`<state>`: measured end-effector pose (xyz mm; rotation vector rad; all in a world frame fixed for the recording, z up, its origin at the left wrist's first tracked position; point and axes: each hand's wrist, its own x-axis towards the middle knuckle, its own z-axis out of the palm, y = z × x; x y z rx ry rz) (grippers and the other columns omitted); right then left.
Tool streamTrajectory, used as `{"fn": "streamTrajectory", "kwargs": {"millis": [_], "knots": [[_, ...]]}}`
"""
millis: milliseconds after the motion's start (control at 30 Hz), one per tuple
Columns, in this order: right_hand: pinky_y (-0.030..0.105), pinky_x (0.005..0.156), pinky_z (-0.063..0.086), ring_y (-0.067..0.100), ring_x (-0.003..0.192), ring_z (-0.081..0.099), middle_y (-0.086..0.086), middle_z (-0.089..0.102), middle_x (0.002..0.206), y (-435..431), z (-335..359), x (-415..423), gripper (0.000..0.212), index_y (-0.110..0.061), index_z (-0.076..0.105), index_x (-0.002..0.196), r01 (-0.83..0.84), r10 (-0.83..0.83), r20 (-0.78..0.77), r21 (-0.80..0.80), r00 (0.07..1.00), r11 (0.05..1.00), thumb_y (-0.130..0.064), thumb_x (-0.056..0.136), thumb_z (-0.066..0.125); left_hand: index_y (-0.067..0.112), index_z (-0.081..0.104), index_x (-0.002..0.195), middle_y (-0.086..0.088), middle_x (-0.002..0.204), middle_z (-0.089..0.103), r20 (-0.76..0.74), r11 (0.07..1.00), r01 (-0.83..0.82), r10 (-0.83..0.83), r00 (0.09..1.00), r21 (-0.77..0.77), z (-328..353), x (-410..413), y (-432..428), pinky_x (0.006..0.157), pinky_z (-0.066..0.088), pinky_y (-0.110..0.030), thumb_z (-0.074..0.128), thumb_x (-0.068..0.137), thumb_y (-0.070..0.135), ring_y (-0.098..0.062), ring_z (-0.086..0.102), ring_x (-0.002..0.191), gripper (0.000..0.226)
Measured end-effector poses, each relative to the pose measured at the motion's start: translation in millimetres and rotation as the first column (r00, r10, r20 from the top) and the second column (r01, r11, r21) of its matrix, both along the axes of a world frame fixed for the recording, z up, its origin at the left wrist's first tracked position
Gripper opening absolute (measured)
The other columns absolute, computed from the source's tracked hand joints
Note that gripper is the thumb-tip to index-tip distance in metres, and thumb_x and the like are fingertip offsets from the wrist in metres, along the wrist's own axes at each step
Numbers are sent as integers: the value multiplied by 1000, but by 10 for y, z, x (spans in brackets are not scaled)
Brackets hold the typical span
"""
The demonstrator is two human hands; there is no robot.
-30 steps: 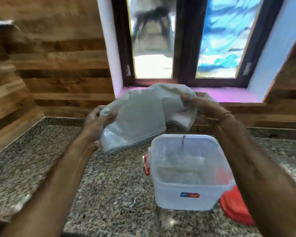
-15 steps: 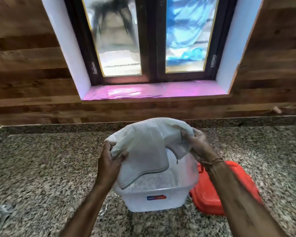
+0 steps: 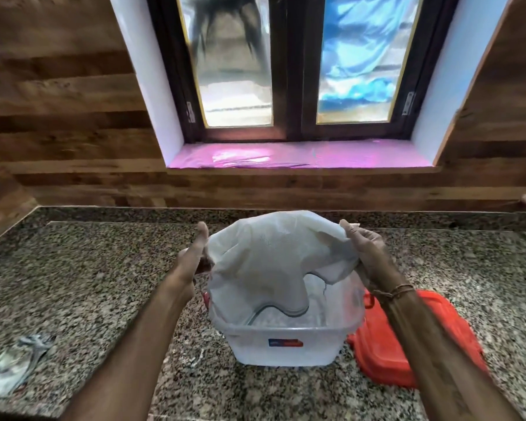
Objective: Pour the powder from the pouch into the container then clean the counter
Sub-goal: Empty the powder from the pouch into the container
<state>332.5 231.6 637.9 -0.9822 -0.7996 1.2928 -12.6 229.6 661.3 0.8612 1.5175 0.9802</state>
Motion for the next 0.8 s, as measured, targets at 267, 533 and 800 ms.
{"fn": "streamTrajectory", "kwargs": {"millis": [267, 533, 800], "knots": [[23, 59, 58, 13, 67, 70, 6, 76, 78, -193, 35, -14, 25, 9, 73, 90, -36, 19, 210, 81, 978, 996, -15, 92, 70, 5, 74, 102, -8, 80, 79, 279, 993, -119, 108, 954, 23, -85, 150, 136, 46, 59, -31, 77, 86, 9, -19, 73, 57, 17], [31, 63, 56, 26, 80, 66, 18, 71, 95, 70, 98, -2, 60, 8, 63, 110, 25, -3, 194, -112, 981, 993, -28, 72, 91, 6, 68, 92, 0, 66, 75, 338, 942, -171, 68, 939, 287, -33, 266, -119, 44, 56, -26, 67, 92, 0, -12, 70, 53, 6], [20, 50, 53, 16, 60, 60, 6, 68, 72, 243, 158, -199, 16, -9, 69, 80, 155, -123, 280, -94, 952, 983, 7, 84, 74, 13, 61, 88, 9, 62, 72, 394, 870, -328, 173, 903, 369, 6, 294, -202, 42, 54, -22, 62, 95, -6, -4, 65, 52, 20]]}}
